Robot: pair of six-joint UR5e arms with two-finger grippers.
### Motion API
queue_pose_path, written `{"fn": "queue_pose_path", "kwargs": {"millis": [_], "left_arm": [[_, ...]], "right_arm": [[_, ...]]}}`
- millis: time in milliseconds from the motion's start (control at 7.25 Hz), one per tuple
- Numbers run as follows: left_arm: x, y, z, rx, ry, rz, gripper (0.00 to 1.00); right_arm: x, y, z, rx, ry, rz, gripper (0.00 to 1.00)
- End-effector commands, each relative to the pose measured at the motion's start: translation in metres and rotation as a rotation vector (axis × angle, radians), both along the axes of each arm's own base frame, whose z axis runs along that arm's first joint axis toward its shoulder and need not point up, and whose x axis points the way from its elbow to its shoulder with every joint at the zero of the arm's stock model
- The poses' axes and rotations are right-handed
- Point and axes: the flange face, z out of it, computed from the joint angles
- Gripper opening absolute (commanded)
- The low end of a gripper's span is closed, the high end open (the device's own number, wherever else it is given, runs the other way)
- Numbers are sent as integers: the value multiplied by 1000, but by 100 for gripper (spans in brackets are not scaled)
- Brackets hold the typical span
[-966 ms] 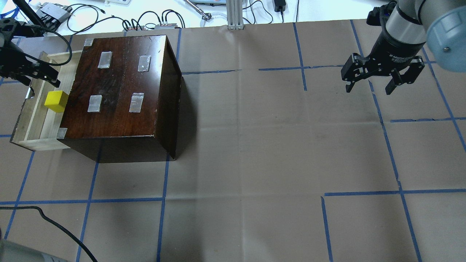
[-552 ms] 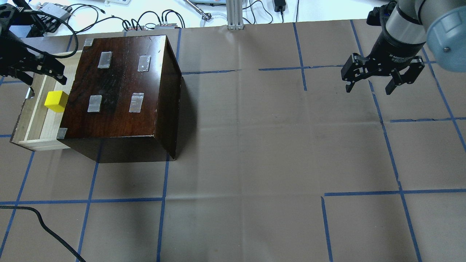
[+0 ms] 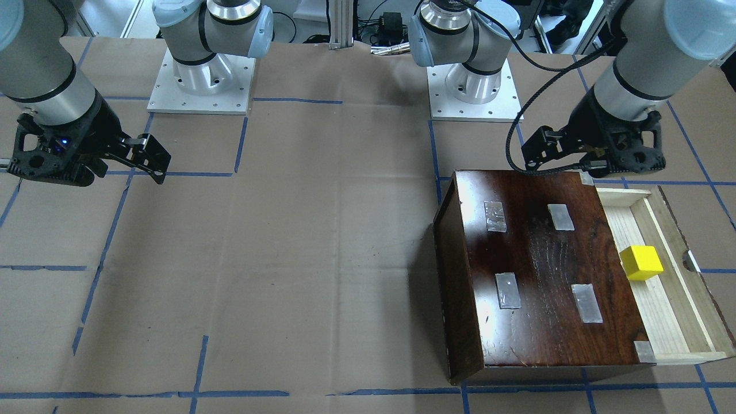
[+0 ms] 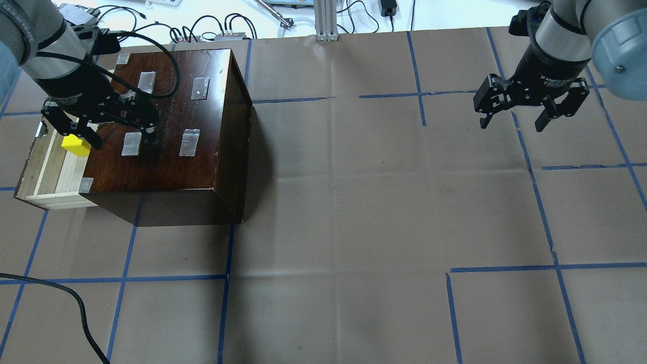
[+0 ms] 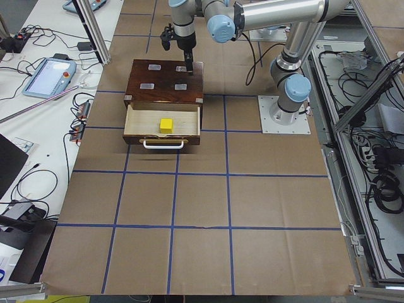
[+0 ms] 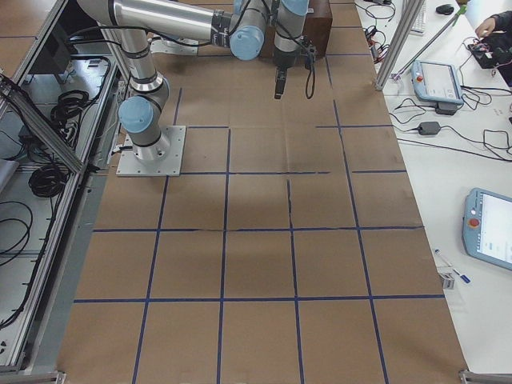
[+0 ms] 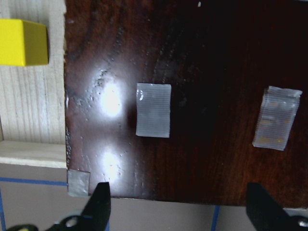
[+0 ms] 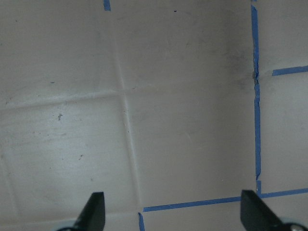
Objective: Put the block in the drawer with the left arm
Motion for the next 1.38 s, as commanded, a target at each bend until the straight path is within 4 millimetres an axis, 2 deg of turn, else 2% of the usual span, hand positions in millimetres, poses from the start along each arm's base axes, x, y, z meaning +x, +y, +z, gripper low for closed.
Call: {"fn": "queue_pose_path", "kwargs": {"millis": [0, 138, 1241], "left_arm": [[-39, 7, 2, 4, -10, 44, 99], [-48, 8, 6, -4, -17, 29, 99], [-46, 9, 13, -24, -42, 25, 99]], "right_arm": [[0, 0, 0, 0, 0, 0, 100], [0, 0, 0, 0, 0, 0, 100], [0, 0, 0, 0, 0, 1, 100]]}}
